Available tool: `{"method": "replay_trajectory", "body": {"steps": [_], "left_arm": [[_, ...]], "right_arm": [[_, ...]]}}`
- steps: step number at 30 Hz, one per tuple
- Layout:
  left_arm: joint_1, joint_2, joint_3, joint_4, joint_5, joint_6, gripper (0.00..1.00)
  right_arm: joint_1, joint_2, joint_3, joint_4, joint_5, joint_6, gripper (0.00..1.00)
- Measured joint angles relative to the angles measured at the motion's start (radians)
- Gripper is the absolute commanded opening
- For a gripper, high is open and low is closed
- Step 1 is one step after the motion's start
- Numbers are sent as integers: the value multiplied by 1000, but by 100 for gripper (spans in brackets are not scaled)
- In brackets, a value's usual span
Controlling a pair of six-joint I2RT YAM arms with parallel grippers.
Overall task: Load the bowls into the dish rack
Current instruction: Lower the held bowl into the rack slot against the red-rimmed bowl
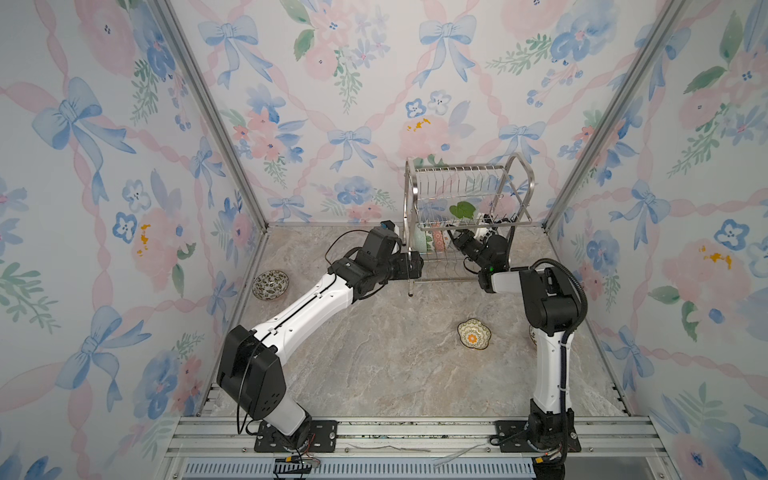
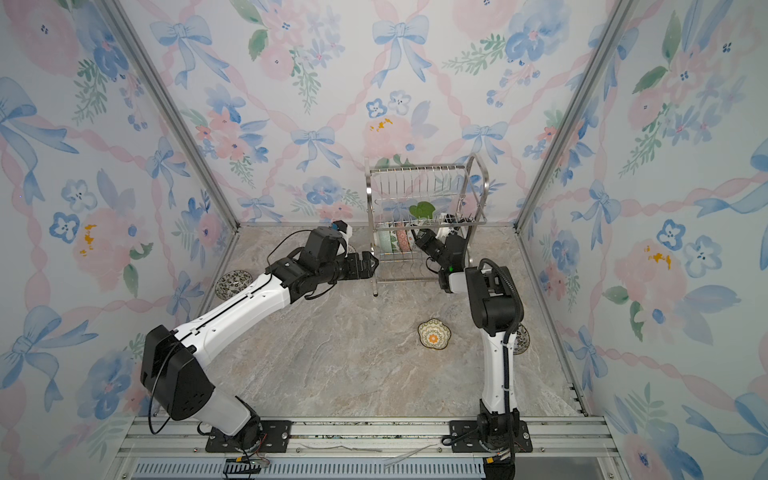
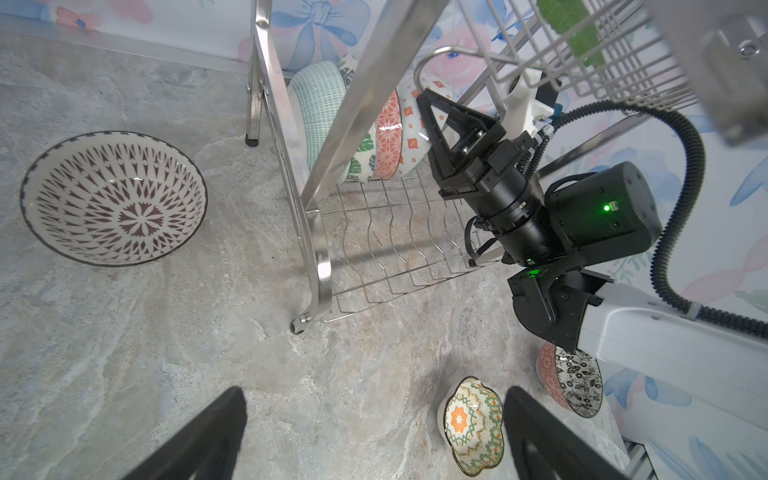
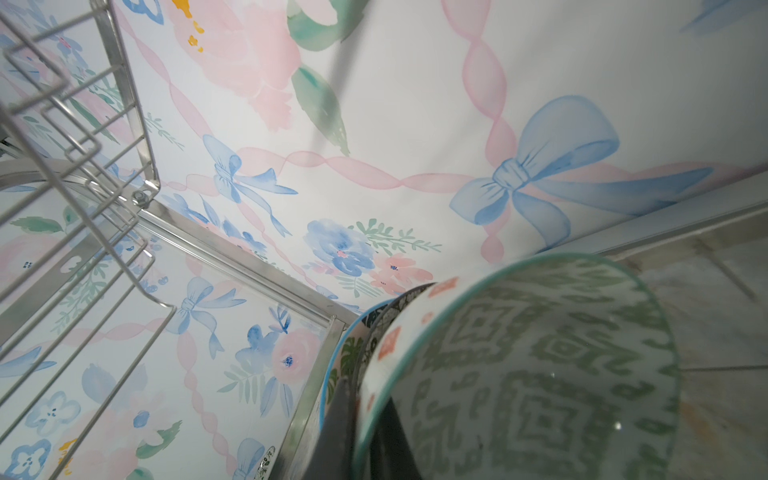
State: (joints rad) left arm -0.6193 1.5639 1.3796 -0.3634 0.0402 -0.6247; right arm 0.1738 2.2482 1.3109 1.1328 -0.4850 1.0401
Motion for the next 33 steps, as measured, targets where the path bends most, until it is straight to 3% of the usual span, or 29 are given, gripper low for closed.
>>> {"method": "replay_trajectory", "body": {"steps": [19,27,33], "left_arm": [[12,1,0,0,0,0,98],[14,2,0,0,1,0,98],[24,11,0,0,2,1,98]], "right_arm": [[-12,76,39,109,-25,75,0],[-12,75,92,-32,-43,-18,0],[-10,47,103,-143,-61,-128,14]]}}
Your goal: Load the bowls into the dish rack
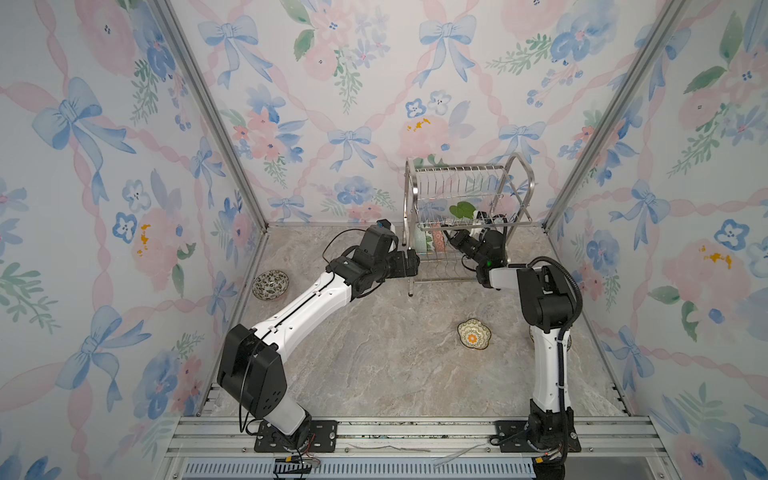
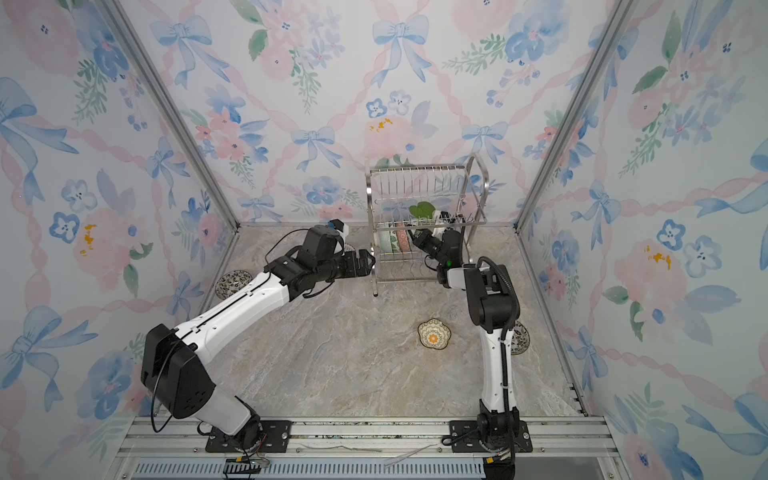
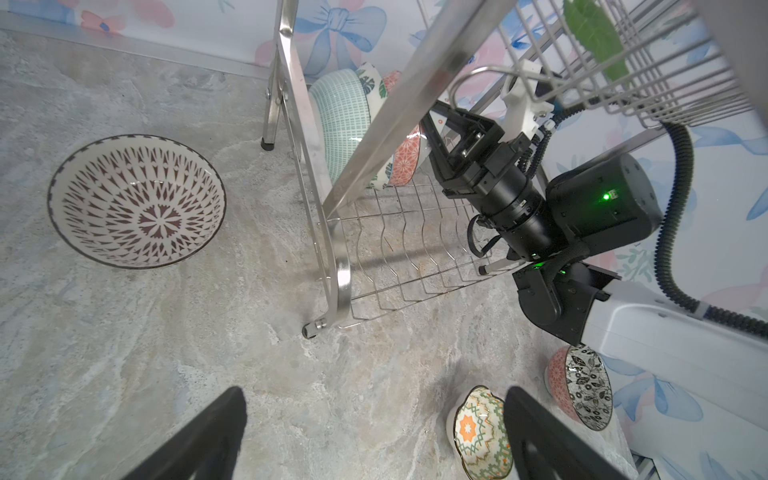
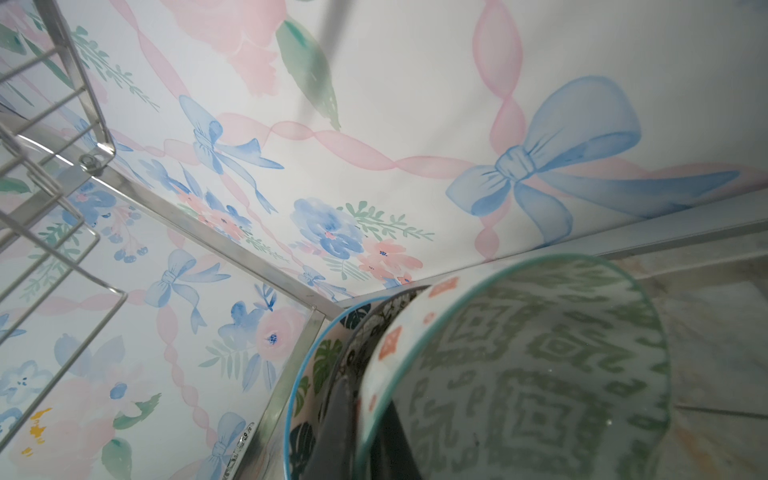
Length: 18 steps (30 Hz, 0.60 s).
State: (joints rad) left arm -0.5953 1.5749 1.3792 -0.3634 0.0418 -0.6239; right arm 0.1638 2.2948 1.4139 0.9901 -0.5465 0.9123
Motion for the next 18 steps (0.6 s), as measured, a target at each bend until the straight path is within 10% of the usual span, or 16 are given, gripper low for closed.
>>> {"method": "replay_trajectory", "body": {"steps": [18], "left_arm": [[7,11,-16,0,8,0,98]], "right_arm": [[-6,-96,-53,-217,33,-127,38]]}}
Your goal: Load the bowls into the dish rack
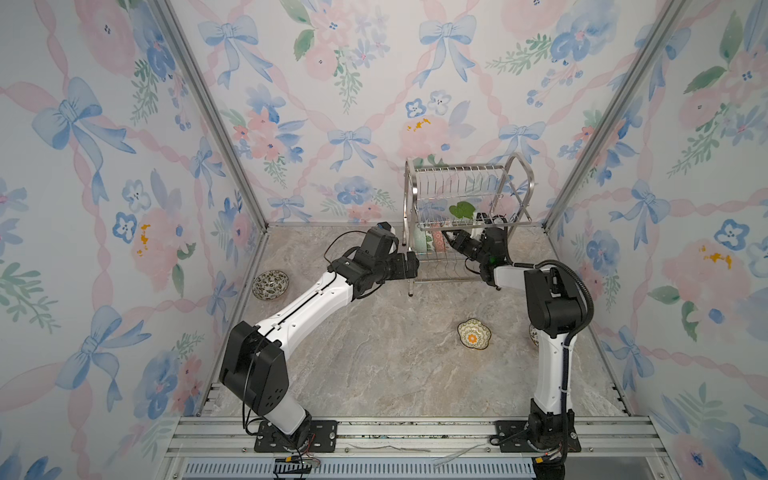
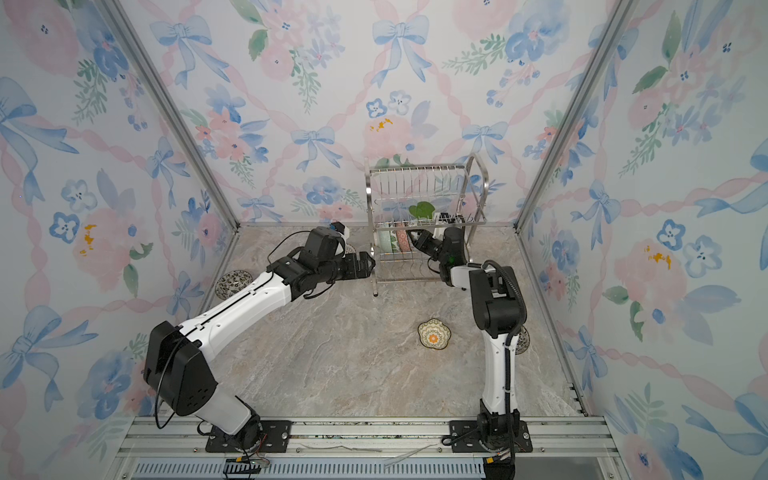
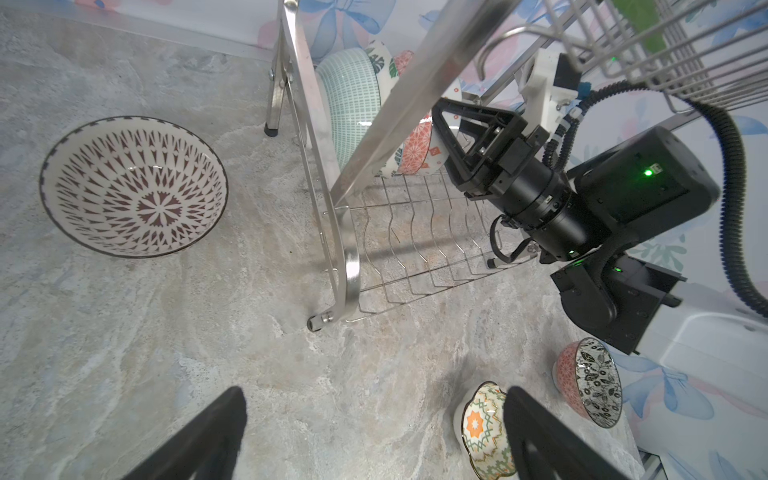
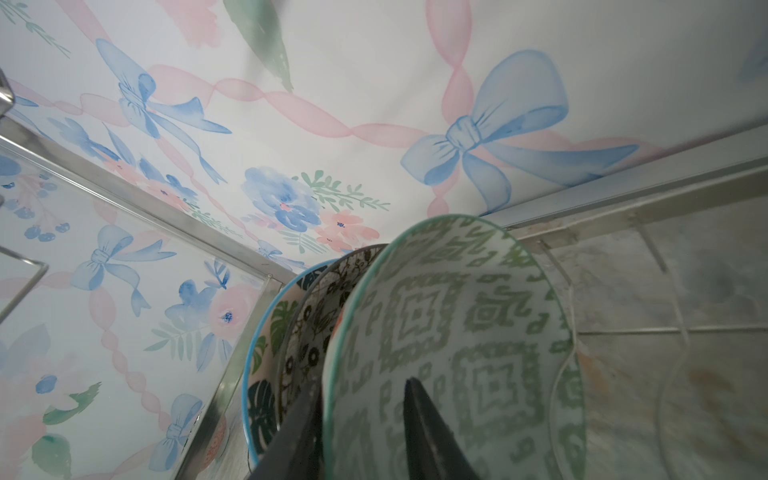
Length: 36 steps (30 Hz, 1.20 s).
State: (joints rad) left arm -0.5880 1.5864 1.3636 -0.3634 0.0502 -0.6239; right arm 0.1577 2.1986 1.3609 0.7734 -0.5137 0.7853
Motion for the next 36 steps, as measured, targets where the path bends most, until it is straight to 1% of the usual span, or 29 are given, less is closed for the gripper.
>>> {"method": "replay_trajectory", "body": {"steps": [3,5,11,18,22,31,36], "left_arm": [[6,0,-7,0,2,0,98],[6,-4,-12,0,2,0,98],[8,-37,-34,0,2,0,98],[28,-87,-73,0,-10,-8,98],[64,-127,-114,1,-24,-16,98],[192,-188,-198,-5,-17,-43,98],[220,-203,-205,-27,-6,-43,98]], "right_arm": [[-2,-39,-45,-9,13,-9,40],[-2,-69,-75,-12,23,-14,43],[-2,-143,-138,-13,38,-24,49],[-2,-237,-237,13,51,-30,58],[-2,-280,-299,23,60,-31,62],[0,-333,-389,52,82,-46,69],[11,-364,-438,71,92,-62,74]]}}
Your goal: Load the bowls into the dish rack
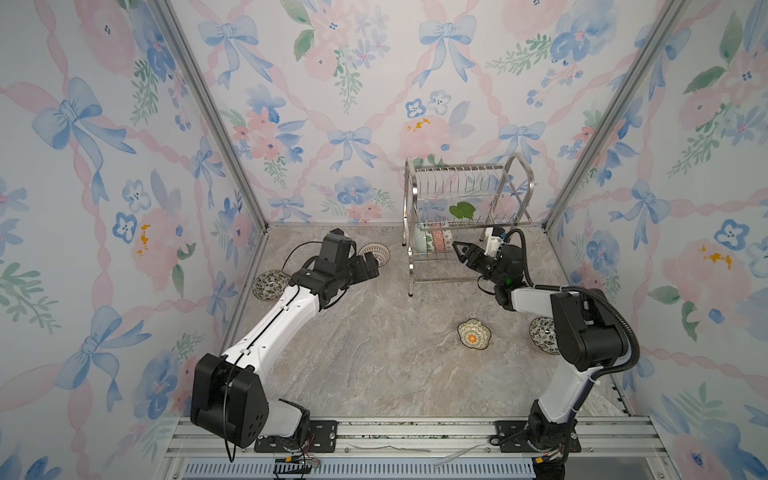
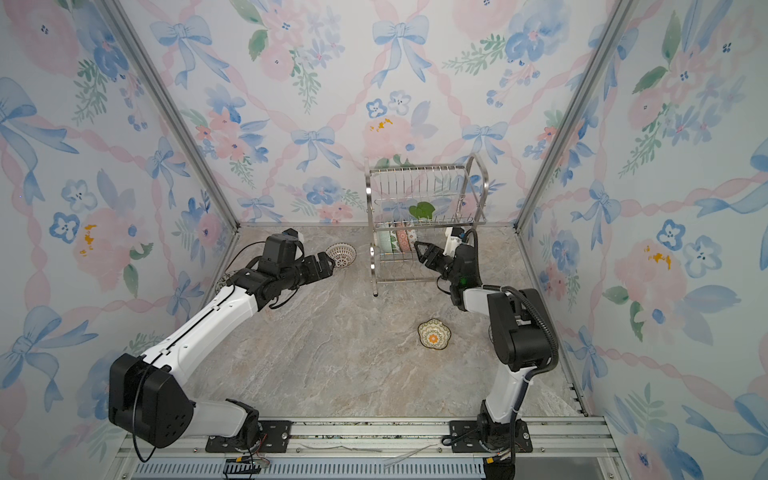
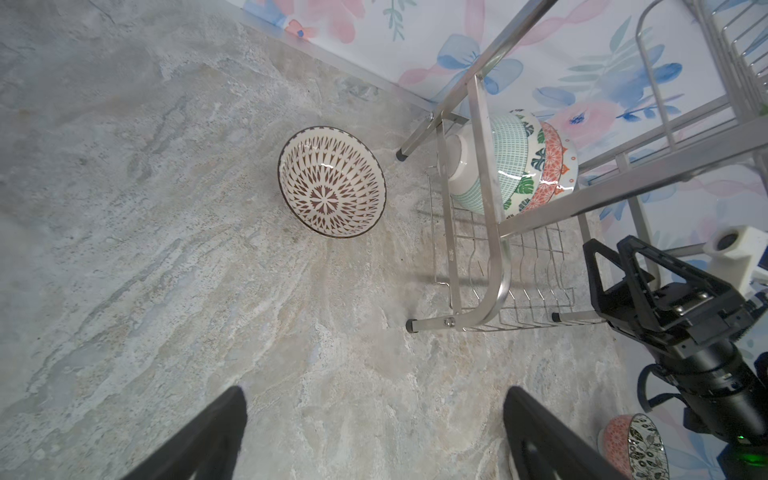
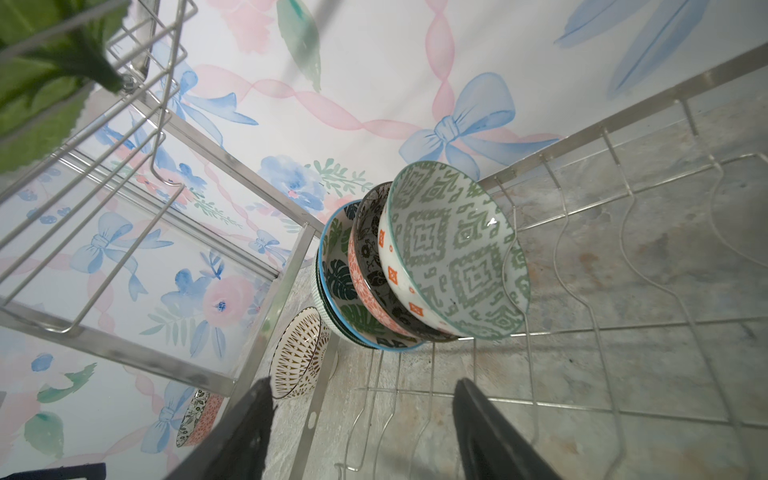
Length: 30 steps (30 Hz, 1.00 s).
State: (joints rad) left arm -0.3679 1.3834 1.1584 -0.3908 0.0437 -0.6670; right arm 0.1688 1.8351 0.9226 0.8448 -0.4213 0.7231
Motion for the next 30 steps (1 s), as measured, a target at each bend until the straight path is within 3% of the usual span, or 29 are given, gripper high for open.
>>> {"method": "replay_trajectory", "body": {"steps": [7,12,30], "left_arm": [[3,-4,3,-32,17,1,98],[27,-5,11,-45,26,2,98],[206,-27,8,-83,65,5,98]], "right_arm": [[18,-74,-59,3,34,-58,82],[37,-146,-82,-28,70,-125,98],[219,-298,-129,-243,224,-310,97]]}}
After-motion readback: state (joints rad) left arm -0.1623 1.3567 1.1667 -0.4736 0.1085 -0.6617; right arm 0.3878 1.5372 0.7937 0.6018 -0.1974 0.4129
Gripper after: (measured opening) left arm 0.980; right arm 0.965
